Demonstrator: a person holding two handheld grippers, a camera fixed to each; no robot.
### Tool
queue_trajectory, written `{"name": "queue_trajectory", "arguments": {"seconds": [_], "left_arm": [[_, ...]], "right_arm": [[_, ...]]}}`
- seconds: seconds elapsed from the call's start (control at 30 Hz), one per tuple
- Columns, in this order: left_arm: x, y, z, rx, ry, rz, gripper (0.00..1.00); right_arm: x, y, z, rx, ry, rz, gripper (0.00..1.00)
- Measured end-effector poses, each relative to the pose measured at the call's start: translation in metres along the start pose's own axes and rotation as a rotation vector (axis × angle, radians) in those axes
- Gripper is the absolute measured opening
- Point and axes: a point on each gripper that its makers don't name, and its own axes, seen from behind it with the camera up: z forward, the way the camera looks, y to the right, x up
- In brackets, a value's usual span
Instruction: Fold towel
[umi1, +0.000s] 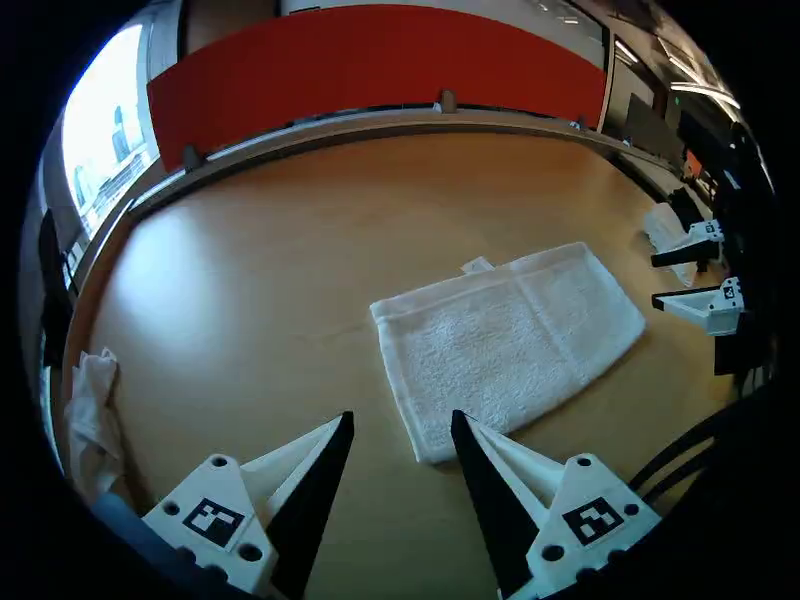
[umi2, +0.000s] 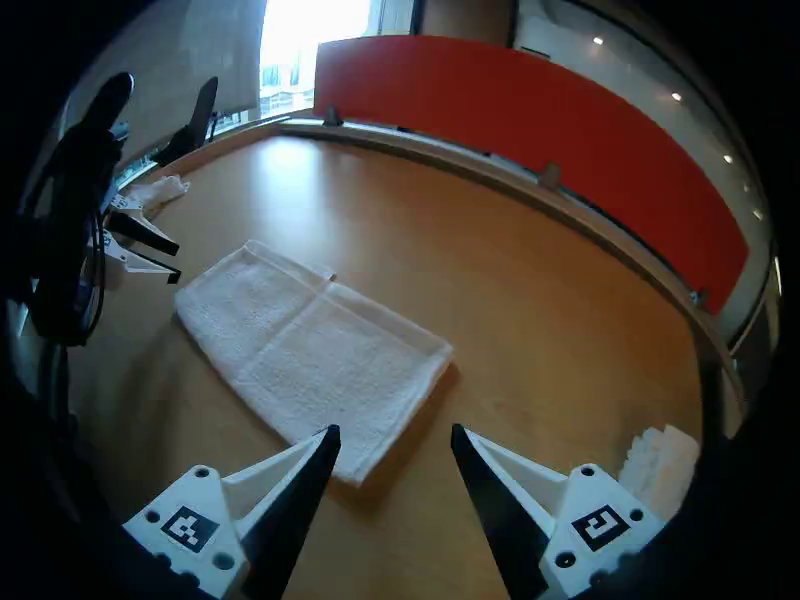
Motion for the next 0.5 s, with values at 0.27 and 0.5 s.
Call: {"name": "queue_trajectory", "arguments": {"seconds": [0.27,0.5], "left_arm": [[-0.012,0.004,-0.006,0.002,-0.004,-0.029,0.71],[-0.013,-0.002,-0.011,0.022,0.005,-0.031,0.71]], "right_arm": [[-0.013,-0.003,-0.007,0.001,-0.015,0.001,0.85],[-0.014,-0.002,-0.005,0.011,-0.018,-0.002,0.85]]}}
